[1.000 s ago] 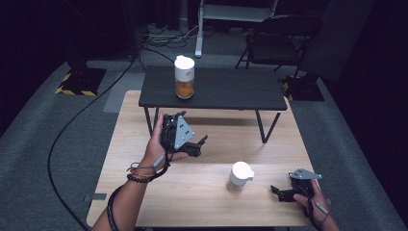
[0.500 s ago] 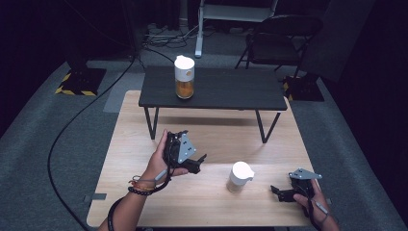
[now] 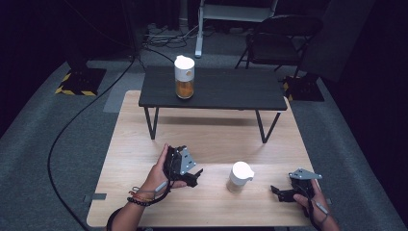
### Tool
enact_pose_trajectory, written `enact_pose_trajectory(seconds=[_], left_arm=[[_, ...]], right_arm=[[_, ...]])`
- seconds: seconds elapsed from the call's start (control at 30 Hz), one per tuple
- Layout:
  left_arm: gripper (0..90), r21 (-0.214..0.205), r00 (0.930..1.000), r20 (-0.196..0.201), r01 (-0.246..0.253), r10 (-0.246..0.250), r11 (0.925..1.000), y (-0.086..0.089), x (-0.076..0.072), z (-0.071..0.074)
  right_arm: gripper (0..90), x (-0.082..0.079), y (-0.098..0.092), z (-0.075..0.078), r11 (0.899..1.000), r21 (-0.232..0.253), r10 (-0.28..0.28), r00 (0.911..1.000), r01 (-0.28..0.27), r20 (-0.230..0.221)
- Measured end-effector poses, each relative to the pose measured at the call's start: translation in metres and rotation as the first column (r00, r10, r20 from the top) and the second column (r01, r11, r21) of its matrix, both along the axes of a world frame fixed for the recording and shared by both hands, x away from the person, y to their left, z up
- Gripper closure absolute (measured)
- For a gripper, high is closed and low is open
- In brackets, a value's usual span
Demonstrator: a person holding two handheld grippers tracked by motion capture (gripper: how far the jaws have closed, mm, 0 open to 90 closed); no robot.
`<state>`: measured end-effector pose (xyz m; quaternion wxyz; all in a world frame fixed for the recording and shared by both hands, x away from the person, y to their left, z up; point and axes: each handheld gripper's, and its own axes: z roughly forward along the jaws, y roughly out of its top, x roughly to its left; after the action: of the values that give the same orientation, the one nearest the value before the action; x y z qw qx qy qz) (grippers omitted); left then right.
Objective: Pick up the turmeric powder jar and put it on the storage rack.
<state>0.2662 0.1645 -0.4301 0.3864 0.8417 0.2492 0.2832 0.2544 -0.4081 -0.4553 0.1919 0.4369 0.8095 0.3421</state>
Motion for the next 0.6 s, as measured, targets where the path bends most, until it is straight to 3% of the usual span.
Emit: enact_pose_trajectory(seconds=[0.13,0.23,0.37,0.43,0.5,0.6], left_arm=[[0.9,0.005,0.9993,-0.034,-0.016,0.016,0.9999,0.005,-0.002,-0.005],[1.1,-0.018,0.9969,-0.072,-0.031,0.030,0.9994,0.014,-0.001,-0.008],[1.2,0.005,0.9921,-0.112,-0.056,0.056,0.9984,0.021,-0.001,-0.011],[1.3,0.013,0.9864,-0.150,-0.066,0.067,0.9977,0.026,0.001,-0.013],[1.3,0.020,0.9852,-0.157,-0.067,0.069,0.9976,0.027,0.001,-0.013],[1.7,0.008,0.9744,-0.204,-0.095,0.095,0.9954,0.036,0.002,-0.016]], right_arm=[[0.0,0.000,0.000,0.000,1.000,0.000,0.000,1.0000,0.000,0.000],[0.0,0.000,0.000,0.000,1.000,0.000,0.000,1.0000,0.000,0.000],[0.0,0.000,0.000,0.000,1.000,0.000,0.000,1.0000,0.000,0.000],[0.0,0.000,0.000,0.000,1.000,-0.001,0.000,1.0000,0.000,-0.001],[0.0,0.000,0.000,0.000,1.000,-0.001,0.000,1.0000,0.000,-0.001],[0.0,0.000,0.000,0.000,1.000,-0.001,0.000,1.0000,0.000,-0.001]])
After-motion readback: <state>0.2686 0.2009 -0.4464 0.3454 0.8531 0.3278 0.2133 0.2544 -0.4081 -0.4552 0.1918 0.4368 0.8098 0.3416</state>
